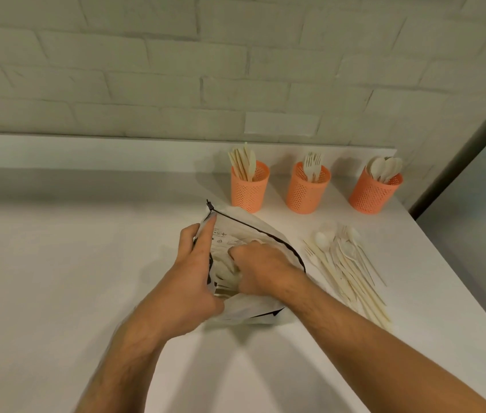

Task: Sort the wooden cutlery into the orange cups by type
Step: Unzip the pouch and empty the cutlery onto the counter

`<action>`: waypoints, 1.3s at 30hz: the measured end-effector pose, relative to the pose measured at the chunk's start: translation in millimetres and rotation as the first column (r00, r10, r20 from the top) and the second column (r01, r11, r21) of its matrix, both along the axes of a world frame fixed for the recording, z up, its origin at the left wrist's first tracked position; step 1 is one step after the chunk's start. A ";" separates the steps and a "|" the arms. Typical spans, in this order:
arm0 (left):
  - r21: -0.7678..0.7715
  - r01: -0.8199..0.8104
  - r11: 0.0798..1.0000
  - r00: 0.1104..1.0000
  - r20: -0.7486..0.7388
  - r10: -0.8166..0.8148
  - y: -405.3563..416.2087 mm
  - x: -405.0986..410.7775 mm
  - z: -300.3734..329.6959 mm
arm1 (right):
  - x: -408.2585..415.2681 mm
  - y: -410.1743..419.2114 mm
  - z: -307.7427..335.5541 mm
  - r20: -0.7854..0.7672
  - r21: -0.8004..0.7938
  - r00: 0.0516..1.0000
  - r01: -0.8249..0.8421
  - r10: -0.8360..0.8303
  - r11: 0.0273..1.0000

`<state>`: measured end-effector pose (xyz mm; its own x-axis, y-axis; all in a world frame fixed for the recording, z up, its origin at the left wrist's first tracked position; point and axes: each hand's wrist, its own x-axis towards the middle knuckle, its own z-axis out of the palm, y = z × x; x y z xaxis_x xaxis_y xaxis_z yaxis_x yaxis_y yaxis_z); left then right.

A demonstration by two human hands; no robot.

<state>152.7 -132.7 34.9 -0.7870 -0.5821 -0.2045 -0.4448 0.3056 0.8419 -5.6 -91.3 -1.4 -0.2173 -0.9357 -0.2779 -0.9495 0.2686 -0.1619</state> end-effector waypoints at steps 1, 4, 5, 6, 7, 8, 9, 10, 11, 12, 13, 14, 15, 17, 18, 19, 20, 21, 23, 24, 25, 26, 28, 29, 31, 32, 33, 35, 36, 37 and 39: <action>-0.004 -0.001 1.000 1.000 -0.001 0.001 1.2 -0.3 0.3 | 1.8 -4.4 -1.9 0.001 0.008 1.000 -0.016 0.016 1.000; -0.016 -0.005 1.000 1.000 -0.003 0.005 3.3 0.5 1.0 | 6.2 -13.5 -5.7 0.069 0.018 0.996 -0.053 0.052 0.998; -0.019 -0.009 1.000 1.000 -0.004 0.008 3.4 1.4 0.8 | 8.6 -14.9 -6.6 0.091 0.036 0.994 -0.060 0.057 0.998; -0.021 -0.013 1.000 1.000 -0.006 0.013 3.2 2.4 0.7 | 10.6 -16.2 -8.5 0.095 0.047 0.993 -0.070 0.065 0.996; -0.021 -0.018 1.000 1.000 -0.007 0.018 3.0 3.5 0.4 | 13.8 -17.1 -8.8 0.083 0.060 0.994 -0.072 0.066 0.996; -0.021 -0.026 0.999 1.000 -0.009 0.025 2.5 4.5 0.3 | 15.7 -18.6 -10.0 0.074 0.056 0.995 -0.074 0.070 0.996; -0.020 -0.037 0.999 0.999 -0.013 0.036 1.8 5.7 0.4 | 17.4 -20.1 -10.4 0.067 0.038 0.995 -0.072 0.069 0.997; -0.023 -0.052 0.998 0.998 -0.019 0.052 0.6 7.0 0.6 | 18.0 -21.0 -10.5 0.067 0.010 0.996 -0.064 0.063 0.998; -0.029 -0.071 0.997 0.997 -0.026 0.071 -0.7 8.5 0.9 | 18.4 -20.5 -8.7 0.071 -0.019 0.996 -0.047 0.048 0.999; -0.036 -0.095 0.995 0.995 -0.036 0.094 -2.4 10.3 1.1 | 17.1 -19.8 -8.3 0.079 -0.051 0.996 -0.028 0.032 0.998; -0.045 -0.120 0.992 0.992 -0.050 0.118 -4.4 12.1 1.1 | 14.8 -18.3 -7.3 0.104 -0.083 0.994 -0.008 0.017 0.997; -0.053 -0.145 0.988 0.988 -0.067 0.141 -6.3 13.7 1.3 | 11.9 -16.3 -7.4 0.156 -0.108 0.988 0.013 0.004 0.994; -0.057 -0.166 0.985 0.983 -0.083 0.161 -7.9 14.9 1.5 | 9.4 -13.0 -6.3 0.231 -0.135 0.973 0.029 0.003 0.990; -0.050 -0.196 0.979 0.976 -0.107 0.190 -10.6 16.7 2.1 | 5.6 -4.9 -0.4 0.356 -0.199 0.934 0.034 0.040 0.979; -0.041 -0.207 0.977 0.973 -0.111 0.201 -11.5 17.4 2.7 | 5.0 -0.4 5.7 0.413 -0.235 0.908 0.027 0.075 0.972; -0.036 -0.216 0.976 0.971 -0.114 0.211 -12.2 18.0 3.5 | 4.7 4.5 13.1 0.466 -0.268 0.878 0.022 0.110 0.963; -0.034 -0.224 0.974 0.969 -0.120 0.218 -13.0 18.6 4.2 | 4.0 9.6 20.6 0.511 -0.297 0.849 0.027 0.135 0.955; -0.035 -0.230 0.973 0.966 -0.129 0.224 -13.2 18.7 5.2 | 3.3 15.2 28.7 0.543 -0.323 0.826 0.042 0.149 0.945; -0.037 -0.235 0.971 0.961 -0.162 0.226 -12.9 18.0 7.5 | 0.4 23.7 36.4 0.594 -0.363 0.787 0.077 0.167 0.929; -0.038 -0.231 0.972 0.958 -0.181 0.221 -12.8 17.1 8.5 | -1.4 26.4 36.4 0.618 -0.371 0.767 0.088 0.175 0.924; -0.034 -0.230 0.973 0.955 -0.199 0.218 -12.4 16.2 8.8 | -3.2 27.9 34.8 0.634 -0.375 0.752 0.096 0.180 0.922; -0.023 -0.235 0.972 0.950 -0.215 0.224 -12.3 15.3 8.4 | -5.5 28.4 30.3 0.643 -0.371 0.746 0.108 0.171 0.922; 0.020 -0.262 0.965 0.937 -0.234 0.259 -12.0 13.7 6.4 | -10.2 28.5 19.0 0.652 -0.330 0.750 0.147 0.113 0.932; 0.041 -0.273 0.961 0.931 -0.240 0.275 -11.7 13.3 5.1 | -12.4 28.3 14.3 0.659 -0.307 0.748 0.170 0.080 0.937; 0.067 -0.274 0.959 0.927 -0.247 0.282 -11.4 13.0 1.8 | -12.5 28.1 5.0 0.713 -0.285 0.697 0.191 0.075 0.939; 0.075 -0.266 0.961 0.928 -0.251 0.277 -11.2 13.1 0.3 | -10.1 28.7 2.7 0.745 -0.299 0.660 0.204 0.094 0.932; 0.079 -0.256 0.963 0.930 -0.253 0.268 -10.7 13.7 -0.5 | -7.6 29.3 2.2 0.769 -0.319 0.630 0.225 0.112 0.921; 0.071 -0.237 0.969 0.936 -0.250 0.247 -10.2 14.5 -1.1 | -5.7 29.9 1.3 0.800 -0.348 0.584 0.266 0.137 0.899; 0.060 -0.231 0.971 0.940 -0.245 0.239 -10.0 14.4 -0.9 | -5.6 29.8 0.7 0.818 -0.346 0.561 0.301 0.128 0.888; 0.047 -0.226 0.973 0.943 -0.240 0.231 -9.4 13.9 -0.8 | -4.6 29.9 0.7 0.836 -0.339 0.536 0.338 0.116 0.878; 0.027 -0.217 0.976 0.949 -0.229 0.218 -7.0 10.9 -1.2 | -3.2 29.4 -6.9 0.863 -0.291 0.500 0.379 0.071 0.878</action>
